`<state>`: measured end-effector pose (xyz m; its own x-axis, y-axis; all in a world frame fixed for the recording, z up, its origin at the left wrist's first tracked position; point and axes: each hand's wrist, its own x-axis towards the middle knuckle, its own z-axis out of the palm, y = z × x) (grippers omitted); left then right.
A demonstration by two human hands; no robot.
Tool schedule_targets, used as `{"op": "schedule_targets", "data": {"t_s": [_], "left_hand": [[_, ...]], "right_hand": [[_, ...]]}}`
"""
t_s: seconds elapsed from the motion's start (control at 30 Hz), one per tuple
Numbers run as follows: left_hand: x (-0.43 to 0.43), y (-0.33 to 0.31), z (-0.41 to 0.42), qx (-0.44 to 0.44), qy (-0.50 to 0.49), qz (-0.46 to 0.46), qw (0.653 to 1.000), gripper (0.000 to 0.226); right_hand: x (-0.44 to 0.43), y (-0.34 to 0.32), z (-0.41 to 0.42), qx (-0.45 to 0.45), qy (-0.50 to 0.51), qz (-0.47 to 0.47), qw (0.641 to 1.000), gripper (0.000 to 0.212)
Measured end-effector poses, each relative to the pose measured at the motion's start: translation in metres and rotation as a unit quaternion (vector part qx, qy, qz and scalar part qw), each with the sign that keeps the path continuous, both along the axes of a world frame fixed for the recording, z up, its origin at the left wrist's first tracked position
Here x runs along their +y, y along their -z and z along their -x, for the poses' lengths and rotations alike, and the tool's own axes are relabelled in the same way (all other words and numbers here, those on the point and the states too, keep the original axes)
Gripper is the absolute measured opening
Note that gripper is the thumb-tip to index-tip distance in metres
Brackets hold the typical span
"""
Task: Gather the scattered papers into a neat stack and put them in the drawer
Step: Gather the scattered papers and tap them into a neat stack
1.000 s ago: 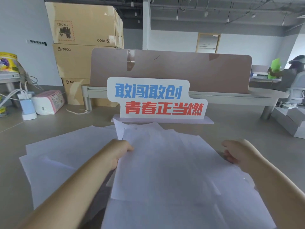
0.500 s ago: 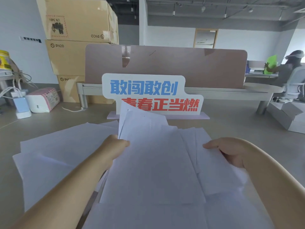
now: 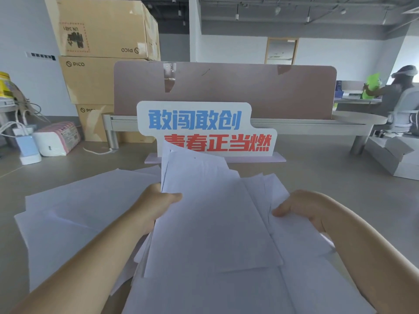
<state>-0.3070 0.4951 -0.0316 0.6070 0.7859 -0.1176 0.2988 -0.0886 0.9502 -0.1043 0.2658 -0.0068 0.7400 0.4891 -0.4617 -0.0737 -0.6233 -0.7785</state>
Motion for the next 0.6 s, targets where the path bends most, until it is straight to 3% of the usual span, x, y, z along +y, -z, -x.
{"op": "schedule_targets", "data": {"t_s": [0.1, 0.2, 0.3, 0.43, 0.5, 0.6], "left_hand": [[-0.002, -0.002, 0.001, -0.003, 0.016, 0.008, 1.0, 0.026], [-0.002, -0.003, 0.002, -0.024, 0.025, 0.069, 0.997, 0.027], [-0.004, -0.003, 0.002, -0.016, 0.024, 0.06, 0.998, 0.027], [-0.012, -0.007, 0.008, -0.03, 0.005, 0.039, 0.999, 0.023], [-0.013, -0.009, 0.011, -0.046, 0.013, 0.055, 0.997, 0.025], [-0.014, -0.009, 0.013, -0.066, 0.021, 0.08, 0.994, 0.02]], "right_hand": [[0.0, 0.006, 0.01, -0.054, 0.027, -0.019, 0.998, 0.026], [-0.003, 0.003, 0.021, -0.045, 0.029, -0.034, 0.998, 0.024], [-0.006, -0.012, 0.023, -0.071, 0.039, -0.04, 0.996, 0.023], [-0.012, -0.053, 0.025, -0.207, 0.069, -0.044, 0.975, 0.012], [-0.015, -0.079, 0.028, -0.292, 0.08, -0.031, 0.953, 0.016], [-0.011, -0.111, 0.042, -0.408, 0.068, -0.013, 0.91, 0.004]]}}
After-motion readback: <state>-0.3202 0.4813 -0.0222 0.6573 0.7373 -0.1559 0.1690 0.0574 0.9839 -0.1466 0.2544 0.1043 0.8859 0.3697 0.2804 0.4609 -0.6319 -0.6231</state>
